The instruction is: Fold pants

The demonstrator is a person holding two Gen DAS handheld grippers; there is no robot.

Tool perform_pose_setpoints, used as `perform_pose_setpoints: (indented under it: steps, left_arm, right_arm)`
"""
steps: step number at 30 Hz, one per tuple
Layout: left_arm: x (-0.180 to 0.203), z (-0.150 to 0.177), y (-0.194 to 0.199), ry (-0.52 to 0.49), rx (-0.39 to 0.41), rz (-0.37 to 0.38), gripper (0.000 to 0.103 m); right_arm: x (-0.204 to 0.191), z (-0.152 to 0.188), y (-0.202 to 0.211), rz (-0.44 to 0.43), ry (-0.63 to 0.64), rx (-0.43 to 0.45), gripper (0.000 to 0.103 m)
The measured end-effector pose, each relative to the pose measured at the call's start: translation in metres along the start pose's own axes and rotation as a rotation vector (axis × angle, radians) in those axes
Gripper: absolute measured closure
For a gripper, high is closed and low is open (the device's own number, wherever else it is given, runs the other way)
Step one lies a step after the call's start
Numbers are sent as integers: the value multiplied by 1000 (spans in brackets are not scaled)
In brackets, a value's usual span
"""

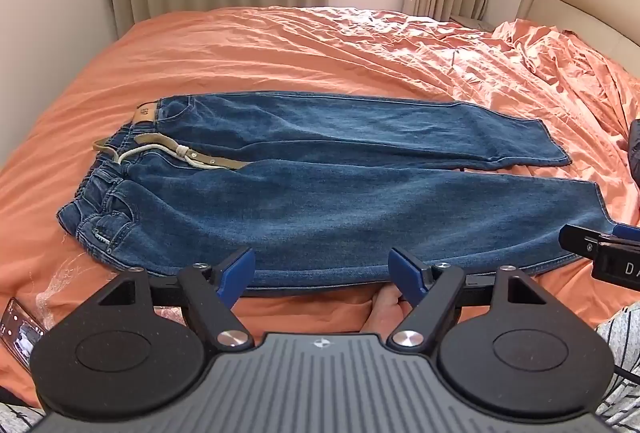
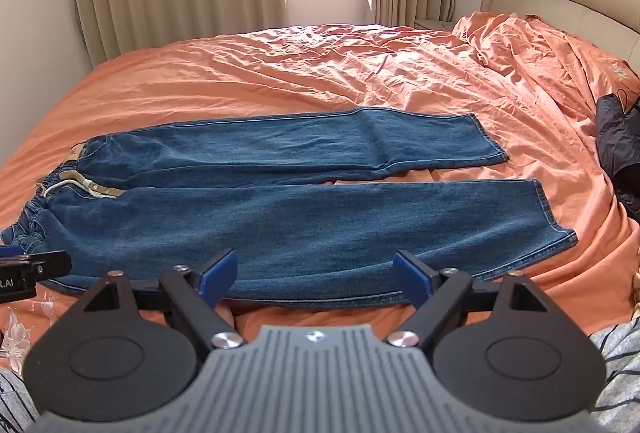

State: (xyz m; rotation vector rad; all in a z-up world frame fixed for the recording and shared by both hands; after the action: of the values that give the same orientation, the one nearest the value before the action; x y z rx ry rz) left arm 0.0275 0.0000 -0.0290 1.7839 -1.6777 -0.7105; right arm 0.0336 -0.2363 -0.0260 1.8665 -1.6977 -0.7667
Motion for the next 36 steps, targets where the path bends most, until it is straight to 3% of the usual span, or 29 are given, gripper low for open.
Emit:
perform_pose_setpoints:
  steps: [36]
  left_arm:
    - [1,1,2,11,-5,2,14]
  right_arm:
    - [1,1,-14,-27,4,-35,22]
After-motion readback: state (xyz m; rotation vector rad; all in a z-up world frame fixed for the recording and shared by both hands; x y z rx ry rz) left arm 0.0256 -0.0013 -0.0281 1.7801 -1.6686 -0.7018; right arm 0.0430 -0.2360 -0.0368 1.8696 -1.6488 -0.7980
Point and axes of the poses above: each gripper's, at about its wrist camera, not at the fingertips, and y roughly against the way its jaws point, x to its right, z to its underside, the point moved 4 cm from there along -y, roughly the way its jaws point, and after that the axes turned 2 degrees about -z, right-handed, at the moved point
